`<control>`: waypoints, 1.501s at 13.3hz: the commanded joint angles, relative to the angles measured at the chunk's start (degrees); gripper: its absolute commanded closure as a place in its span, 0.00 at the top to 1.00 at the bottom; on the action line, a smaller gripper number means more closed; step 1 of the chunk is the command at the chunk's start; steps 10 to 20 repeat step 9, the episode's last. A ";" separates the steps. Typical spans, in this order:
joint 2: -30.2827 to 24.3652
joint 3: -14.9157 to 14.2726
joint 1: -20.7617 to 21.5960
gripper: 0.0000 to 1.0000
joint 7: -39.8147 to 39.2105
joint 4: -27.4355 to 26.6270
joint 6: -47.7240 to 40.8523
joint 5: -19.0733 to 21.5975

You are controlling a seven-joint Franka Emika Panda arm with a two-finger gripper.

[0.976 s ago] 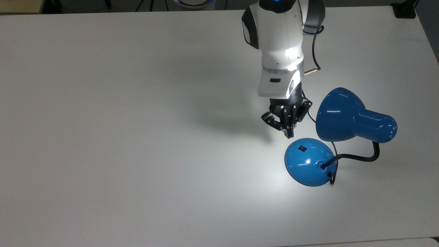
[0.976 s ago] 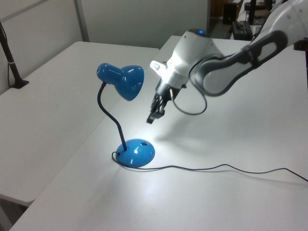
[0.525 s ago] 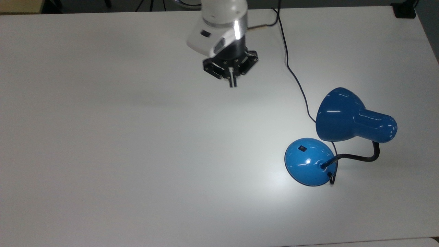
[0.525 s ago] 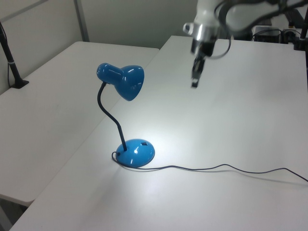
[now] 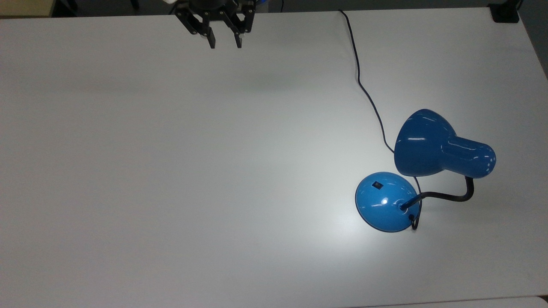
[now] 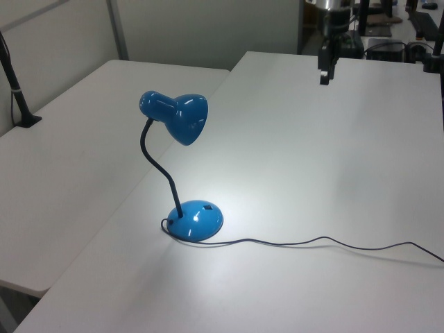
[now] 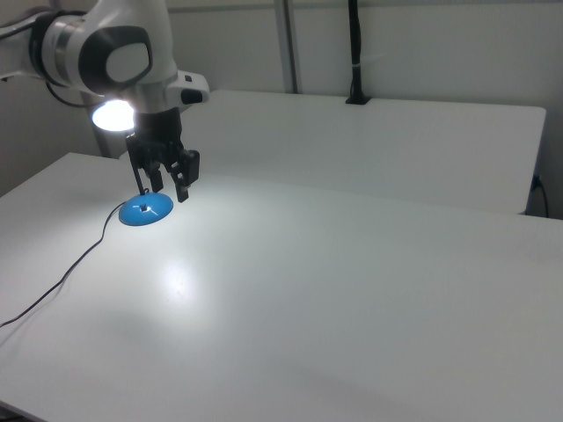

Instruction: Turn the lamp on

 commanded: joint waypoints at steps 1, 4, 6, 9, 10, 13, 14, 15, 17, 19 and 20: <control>-1.23 1.09 -3.19 1.00 2.64 2.20 -2.73 -1.63; -0.45 1.00 -4.25 1.00 3.52 5.27 -6.85 -2.25; -0.27 0.91 -4.69 1.00 4.83 5.81 -7.30 -2.52; 0.35 1.00 -4.78 1.00 5.55 6.95 -7.30 -3.04; 0.35 1.00 -4.78 1.00 5.55 6.95 -7.30 -3.04; 0.35 1.00 -4.78 1.00 5.55 6.95 -7.30 -3.04; 0.35 1.00 -4.78 1.00 5.55 6.95 -7.30 -3.04; 0.35 1.00 -4.78 1.00 5.55 6.95 -7.30 -3.04; 0.35 1.00 -4.78 1.00 5.55 6.95 -7.30 -3.04; 0.35 1.00 -4.78 1.00 5.55 6.95 -7.30 -3.04; 0.35 1.00 -4.78 1.00 5.55 6.95 -7.30 -3.04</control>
